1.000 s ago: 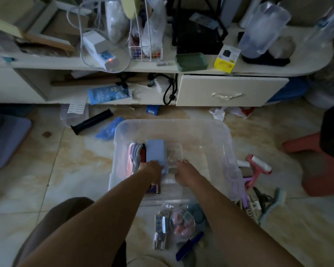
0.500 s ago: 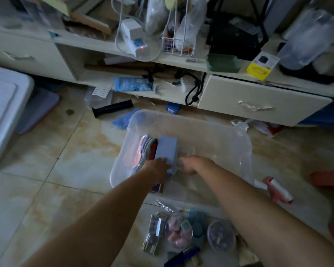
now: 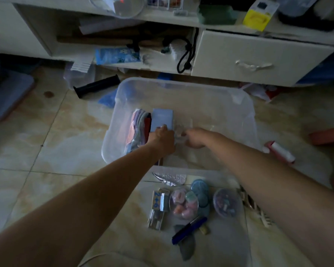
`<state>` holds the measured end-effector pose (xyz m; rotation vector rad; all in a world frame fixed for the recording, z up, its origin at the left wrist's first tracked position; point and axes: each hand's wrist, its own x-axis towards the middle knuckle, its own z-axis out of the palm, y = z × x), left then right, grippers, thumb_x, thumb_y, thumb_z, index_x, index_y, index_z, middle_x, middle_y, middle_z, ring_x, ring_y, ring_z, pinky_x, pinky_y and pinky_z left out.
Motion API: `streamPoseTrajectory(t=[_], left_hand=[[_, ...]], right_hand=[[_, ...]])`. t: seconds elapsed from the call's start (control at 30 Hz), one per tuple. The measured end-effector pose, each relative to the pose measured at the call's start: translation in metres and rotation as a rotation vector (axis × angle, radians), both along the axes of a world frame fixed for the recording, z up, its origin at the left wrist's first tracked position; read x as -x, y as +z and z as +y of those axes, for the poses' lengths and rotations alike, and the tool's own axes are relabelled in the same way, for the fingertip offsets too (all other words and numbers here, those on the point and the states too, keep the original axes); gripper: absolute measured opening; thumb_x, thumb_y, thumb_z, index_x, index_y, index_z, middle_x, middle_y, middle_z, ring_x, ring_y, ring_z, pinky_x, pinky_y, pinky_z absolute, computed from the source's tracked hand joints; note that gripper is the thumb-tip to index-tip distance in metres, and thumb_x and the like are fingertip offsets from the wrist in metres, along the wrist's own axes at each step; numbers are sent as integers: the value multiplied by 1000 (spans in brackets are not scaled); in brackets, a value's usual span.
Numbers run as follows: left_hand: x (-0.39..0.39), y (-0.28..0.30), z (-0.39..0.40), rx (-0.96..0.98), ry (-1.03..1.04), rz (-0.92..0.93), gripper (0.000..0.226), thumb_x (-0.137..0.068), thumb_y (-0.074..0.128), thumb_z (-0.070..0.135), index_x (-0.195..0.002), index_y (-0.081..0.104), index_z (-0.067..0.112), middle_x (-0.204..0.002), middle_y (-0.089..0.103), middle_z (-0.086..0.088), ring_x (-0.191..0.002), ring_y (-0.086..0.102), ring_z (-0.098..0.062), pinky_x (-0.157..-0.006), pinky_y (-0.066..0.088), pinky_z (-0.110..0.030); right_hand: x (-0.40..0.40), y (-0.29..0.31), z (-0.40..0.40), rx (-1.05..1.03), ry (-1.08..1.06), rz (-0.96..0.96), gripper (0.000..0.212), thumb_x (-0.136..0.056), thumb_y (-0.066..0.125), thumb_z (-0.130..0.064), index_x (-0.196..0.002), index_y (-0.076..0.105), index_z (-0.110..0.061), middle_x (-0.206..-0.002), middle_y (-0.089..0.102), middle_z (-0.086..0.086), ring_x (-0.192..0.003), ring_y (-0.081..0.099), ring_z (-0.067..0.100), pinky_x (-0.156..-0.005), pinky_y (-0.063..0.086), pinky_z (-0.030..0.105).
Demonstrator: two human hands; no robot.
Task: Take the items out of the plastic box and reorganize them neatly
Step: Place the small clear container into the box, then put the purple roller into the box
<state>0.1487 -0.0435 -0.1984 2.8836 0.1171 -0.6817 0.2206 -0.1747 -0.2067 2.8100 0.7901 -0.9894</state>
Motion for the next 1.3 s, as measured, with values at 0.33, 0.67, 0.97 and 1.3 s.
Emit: streamPoseTrajectory(t=[0.33, 0.67, 0.97, 1.3], left_hand=[[-3, 2, -19, -34, 33, 13, 54, -86, 56, 31, -138, 48, 15, -137, 39, -13, -125, 40, -35, -99, 41, -40], [-1, 14, -35, 53, 18, -70, 49, -88, 54, 26, -134, 49, 11, -133, 48, -14, -123, 47, -31, -99, 42, -40], [6, 45, -84, 243, -71, -352, 29, -91, 48, 15, -119, 58, 12, -116, 59, -15, -108, 59, -35, -86, 49, -42], [5, 68, -148, 335, -70, -539, 34, -87, 47, 11, -120, 56, 12, -115, 59, -11, -101, 61, -32, -80, 50, -40]], right_hand=[[33, 7, -20, -157, -294, -98, 46, -94, 56, -25, -138, 53, -12, -143, 50, 18, -133, 48, 32, -108, 40, 31], [47, 11, -37, -163, -370, -138, 41, -96, 52, -25, -135, 51, -12, -137, 49, 16, -130, 48, 33, -107, 42, 42], [47, 44, -66, -304, -367, -425, 17, -91, 54, -17, -107, 57, -12, -116, 57, 12, -106, 59, 36, -74, 40, 36], [36, 75, -153, -503, -419, -988, 7, -92, 57, -18, -90, 55, -11, -90, 56, 8, -73, 51, 19, -56, 40, 32]])
